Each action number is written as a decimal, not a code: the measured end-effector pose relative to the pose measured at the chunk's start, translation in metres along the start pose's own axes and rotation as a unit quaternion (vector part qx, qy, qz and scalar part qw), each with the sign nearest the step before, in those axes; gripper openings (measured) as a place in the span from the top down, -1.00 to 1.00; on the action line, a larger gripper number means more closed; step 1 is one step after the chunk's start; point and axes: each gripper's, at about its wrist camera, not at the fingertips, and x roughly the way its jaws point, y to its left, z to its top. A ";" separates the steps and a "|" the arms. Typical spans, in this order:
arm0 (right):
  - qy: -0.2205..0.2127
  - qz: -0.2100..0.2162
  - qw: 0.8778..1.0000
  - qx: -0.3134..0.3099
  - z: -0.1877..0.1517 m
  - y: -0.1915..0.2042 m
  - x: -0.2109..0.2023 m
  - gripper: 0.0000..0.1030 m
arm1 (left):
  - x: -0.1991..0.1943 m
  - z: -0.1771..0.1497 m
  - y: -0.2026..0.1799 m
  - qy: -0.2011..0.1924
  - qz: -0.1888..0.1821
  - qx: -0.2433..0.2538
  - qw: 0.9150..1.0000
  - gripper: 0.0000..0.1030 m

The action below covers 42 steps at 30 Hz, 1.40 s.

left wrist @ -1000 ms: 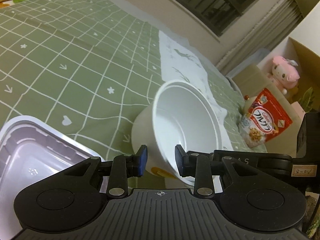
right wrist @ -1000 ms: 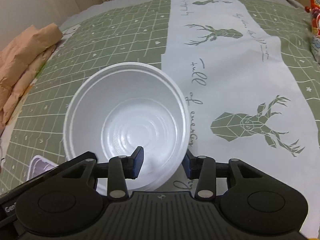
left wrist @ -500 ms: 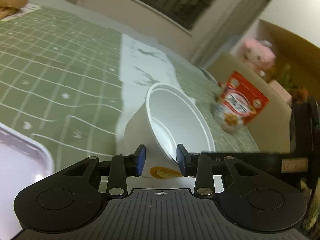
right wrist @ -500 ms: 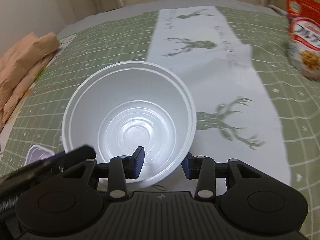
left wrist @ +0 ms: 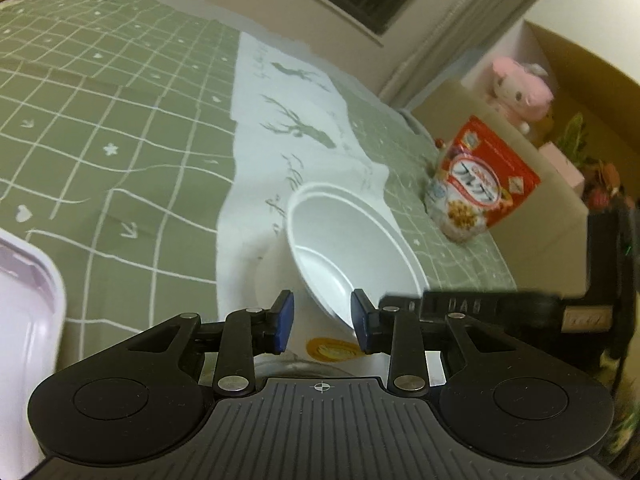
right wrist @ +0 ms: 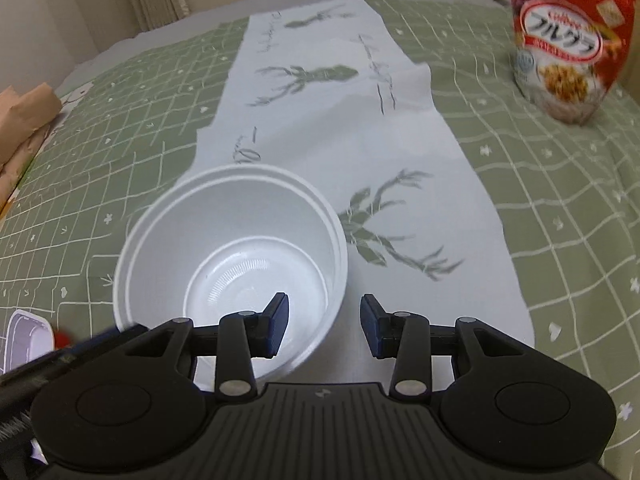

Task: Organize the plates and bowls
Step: 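Grasp the white paper bowl rim with the right gripper and lift, then lower the white paper bowl into the blue bowl and open the right gripper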

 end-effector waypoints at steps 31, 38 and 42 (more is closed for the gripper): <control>0.005 0.072 0.997 -0.010 -0.002 -0.049 -0.013 0.44 | 0.018 -0.005 -0.052 -0.006 -0.039 0.001 0.999 0.30; 0.016 0.102 0.994 0.041 -0.005 -0.123 0.003 0.42 | 0.070 -0.016 -0.084 0.063 0.008 0.023 0.998 0.36; 0.029 0.139 0.986 0.085 -0.004 -0.154 0.018 0.42 | 0.095 -0.015 -0.079 0.083 0.061 0.010 0.995 0.34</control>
